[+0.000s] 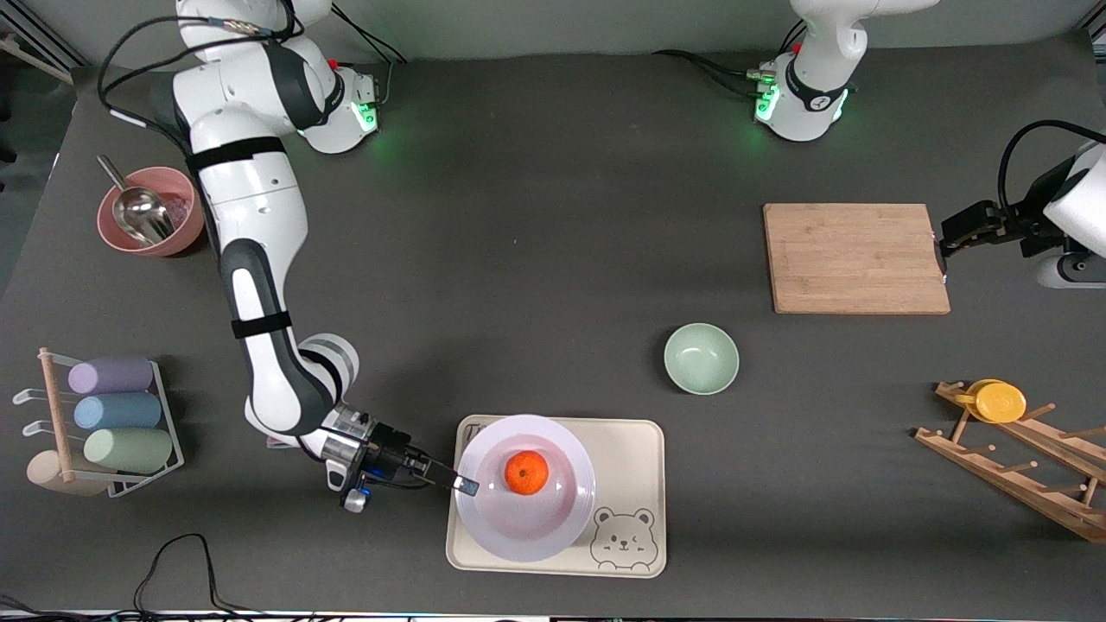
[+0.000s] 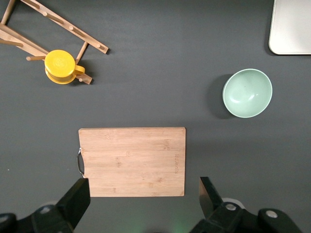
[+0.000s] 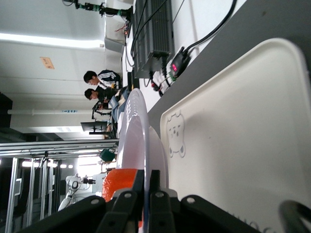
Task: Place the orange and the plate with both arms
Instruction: 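Center the plate on the tray and open the right gripper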
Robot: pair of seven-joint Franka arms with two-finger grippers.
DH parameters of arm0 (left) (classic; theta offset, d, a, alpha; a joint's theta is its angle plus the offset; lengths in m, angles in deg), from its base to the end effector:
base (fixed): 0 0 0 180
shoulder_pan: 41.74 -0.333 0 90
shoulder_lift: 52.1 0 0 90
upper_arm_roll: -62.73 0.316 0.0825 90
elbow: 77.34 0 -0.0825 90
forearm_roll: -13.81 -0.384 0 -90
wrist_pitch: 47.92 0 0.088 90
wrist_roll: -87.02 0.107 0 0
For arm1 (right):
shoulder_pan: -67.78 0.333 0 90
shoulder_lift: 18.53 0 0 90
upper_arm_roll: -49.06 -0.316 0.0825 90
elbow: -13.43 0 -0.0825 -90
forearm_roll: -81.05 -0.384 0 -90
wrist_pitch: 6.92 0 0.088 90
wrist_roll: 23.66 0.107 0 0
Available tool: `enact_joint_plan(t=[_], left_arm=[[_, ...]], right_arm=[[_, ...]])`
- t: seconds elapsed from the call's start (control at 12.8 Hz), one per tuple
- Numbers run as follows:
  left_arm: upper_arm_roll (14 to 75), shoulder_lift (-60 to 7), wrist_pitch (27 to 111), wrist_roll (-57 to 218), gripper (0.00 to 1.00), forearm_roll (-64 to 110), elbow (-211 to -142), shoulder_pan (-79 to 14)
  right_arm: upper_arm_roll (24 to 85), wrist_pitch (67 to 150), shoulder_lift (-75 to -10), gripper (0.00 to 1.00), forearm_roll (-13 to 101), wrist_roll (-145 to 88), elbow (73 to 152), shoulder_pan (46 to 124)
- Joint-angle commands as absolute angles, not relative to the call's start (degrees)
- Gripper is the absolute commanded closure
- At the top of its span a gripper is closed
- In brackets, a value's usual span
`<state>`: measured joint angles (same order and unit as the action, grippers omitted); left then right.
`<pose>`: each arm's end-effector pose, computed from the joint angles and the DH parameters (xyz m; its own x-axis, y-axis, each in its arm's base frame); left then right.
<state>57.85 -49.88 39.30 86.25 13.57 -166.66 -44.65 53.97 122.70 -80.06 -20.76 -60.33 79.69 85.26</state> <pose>0.5601 -0.0179 0.6045 0.9970 -0.0208 -0.0752 -0.0210 -0.9998 -0.0019 0.7517 0.2167 0.1617 0.9173 -0.3952 0.0487 -0.0849 -0.3136 -0.9458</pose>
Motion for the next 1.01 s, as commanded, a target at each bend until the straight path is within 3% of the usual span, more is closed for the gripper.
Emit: enact_joint_plan(t=[0.0, 0.78, 0.86, 0.94], left_arm=[[58.6, -50.0, 37.9, 87.3, 0.0, 14.2, -166.1, -43.8], [58.6, -50.1, 37.8, 87.5, 0.0, 14.2, -166.1, -43.8], [58.6, -50.1, 37.8, 87.5, 0.0, 14.2, -166.1, -43.9], [58.6, -50.1, 37.7, 87.5, 0.0, 14.2, -166.1, -43.9]], right_arm=[[54.2, 125.5, -85.5, 1.0, -19.2, -57.2, 72.6, 86.1], [53.8, 127.5, -87.7, 1.0, -19.8, -60.8, 72.6, 88.7], [53.8, 127.5, -87.7, 0.81, -19.8, -60.8, 72.6, 88.7], [53.8, 127.5, -87.7, 0.51, -19.8, -60.8, 72.6, 88.7]])
